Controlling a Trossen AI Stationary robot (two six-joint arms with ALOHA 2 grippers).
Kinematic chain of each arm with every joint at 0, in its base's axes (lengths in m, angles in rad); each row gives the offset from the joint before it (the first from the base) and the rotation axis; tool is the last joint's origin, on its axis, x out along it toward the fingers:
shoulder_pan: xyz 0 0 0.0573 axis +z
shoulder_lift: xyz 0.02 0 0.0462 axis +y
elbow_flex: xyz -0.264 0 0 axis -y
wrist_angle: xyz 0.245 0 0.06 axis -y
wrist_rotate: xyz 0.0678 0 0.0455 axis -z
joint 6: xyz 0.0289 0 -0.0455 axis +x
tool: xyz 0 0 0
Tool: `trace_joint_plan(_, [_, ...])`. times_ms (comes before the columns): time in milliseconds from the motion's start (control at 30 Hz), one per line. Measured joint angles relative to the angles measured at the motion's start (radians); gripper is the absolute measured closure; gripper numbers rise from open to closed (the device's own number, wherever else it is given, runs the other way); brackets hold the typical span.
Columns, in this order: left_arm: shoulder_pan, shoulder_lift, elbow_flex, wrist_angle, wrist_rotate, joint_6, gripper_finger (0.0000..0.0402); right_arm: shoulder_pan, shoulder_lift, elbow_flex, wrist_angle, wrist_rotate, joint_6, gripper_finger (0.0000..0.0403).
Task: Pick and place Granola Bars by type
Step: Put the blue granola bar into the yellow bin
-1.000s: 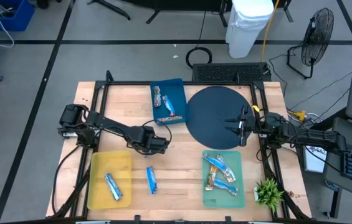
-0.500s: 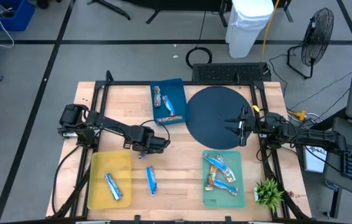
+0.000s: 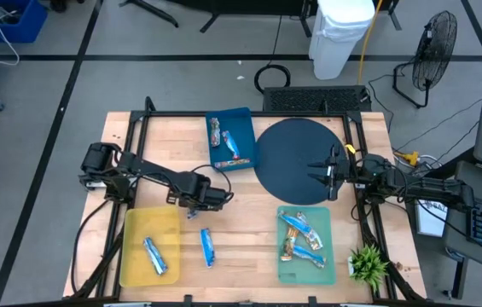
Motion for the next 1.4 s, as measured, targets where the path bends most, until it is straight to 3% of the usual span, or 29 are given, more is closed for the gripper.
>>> trace_joint_plan(500, [0.000,-0.013,-0.005,-0.051,-0.045,-0.006,0.0245,0.000,0.000,0.000,0.000,0.000,0.000,0.0277])
trace_joint_plan(1100, [0.000,-0.008,-0.072,0.106,-0.049,0.048,0.0246,0.000,0.000,0.000,0.000,0.000,0.000,0.0277])
trace_joint_plan(1233, [0.000,-0.008,-0.072,0.141,-0.051,0.098,0.0281,0.000,0.000,0.000,0.000,0.000,0.000,0.0277])
trace_joint_plan(1400, [-0.001,-0.010,-0.070,0.145,-0.073,0.143,0.0376,0.000,0.000,0.000,0.000,0.000,0.000,0.0277])
